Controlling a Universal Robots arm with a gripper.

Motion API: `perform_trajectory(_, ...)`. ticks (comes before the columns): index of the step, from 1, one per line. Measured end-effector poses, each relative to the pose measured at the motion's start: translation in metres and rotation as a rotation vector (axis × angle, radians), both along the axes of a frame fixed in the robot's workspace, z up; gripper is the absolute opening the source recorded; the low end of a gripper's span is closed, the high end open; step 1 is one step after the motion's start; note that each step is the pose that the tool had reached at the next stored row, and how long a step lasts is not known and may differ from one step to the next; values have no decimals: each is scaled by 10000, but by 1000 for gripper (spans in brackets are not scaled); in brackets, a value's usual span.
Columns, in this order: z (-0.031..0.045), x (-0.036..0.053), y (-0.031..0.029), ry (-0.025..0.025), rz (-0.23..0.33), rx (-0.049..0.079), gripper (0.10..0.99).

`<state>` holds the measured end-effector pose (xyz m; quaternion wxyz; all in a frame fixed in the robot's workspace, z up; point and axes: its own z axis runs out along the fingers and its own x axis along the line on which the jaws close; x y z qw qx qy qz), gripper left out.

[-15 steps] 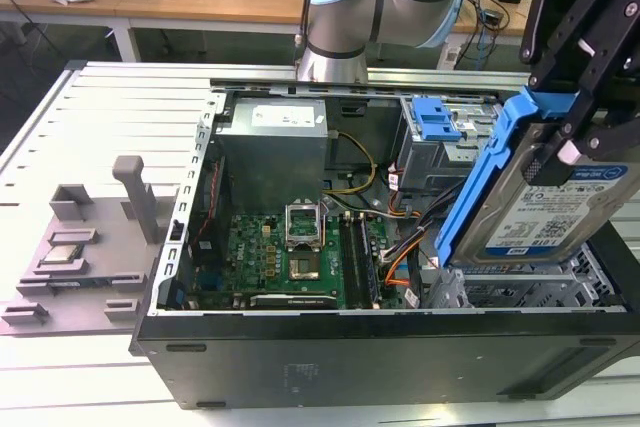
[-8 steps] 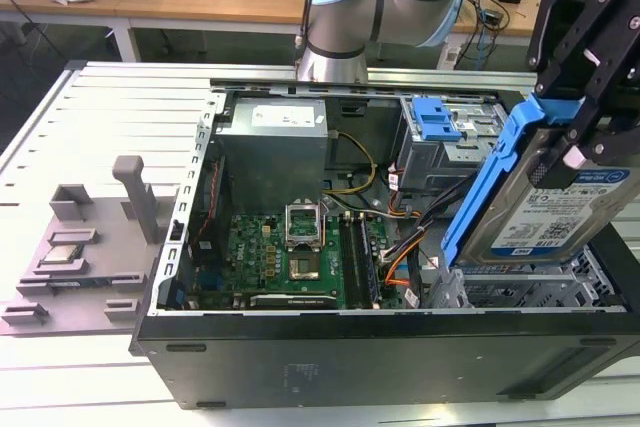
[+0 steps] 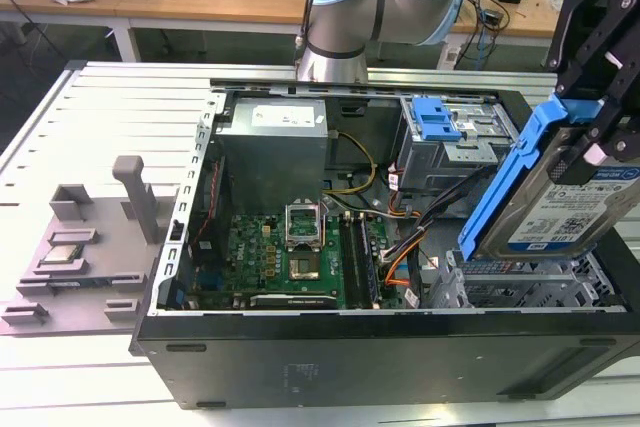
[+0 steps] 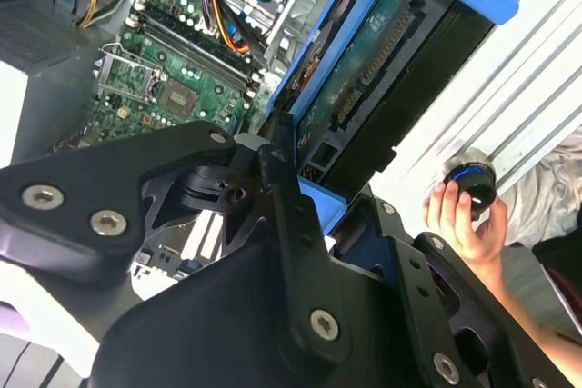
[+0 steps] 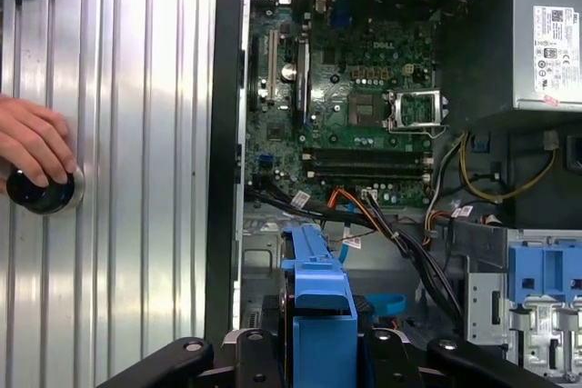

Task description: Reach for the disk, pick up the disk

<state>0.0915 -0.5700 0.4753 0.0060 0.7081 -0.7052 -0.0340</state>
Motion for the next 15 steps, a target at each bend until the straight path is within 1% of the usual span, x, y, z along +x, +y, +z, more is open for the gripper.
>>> perform_trajectory(3, -4, 15, 7, 2, -1, -1, 369)
perform_trajectory(15, -3, 18, 7, 2, 0, -1, 369)
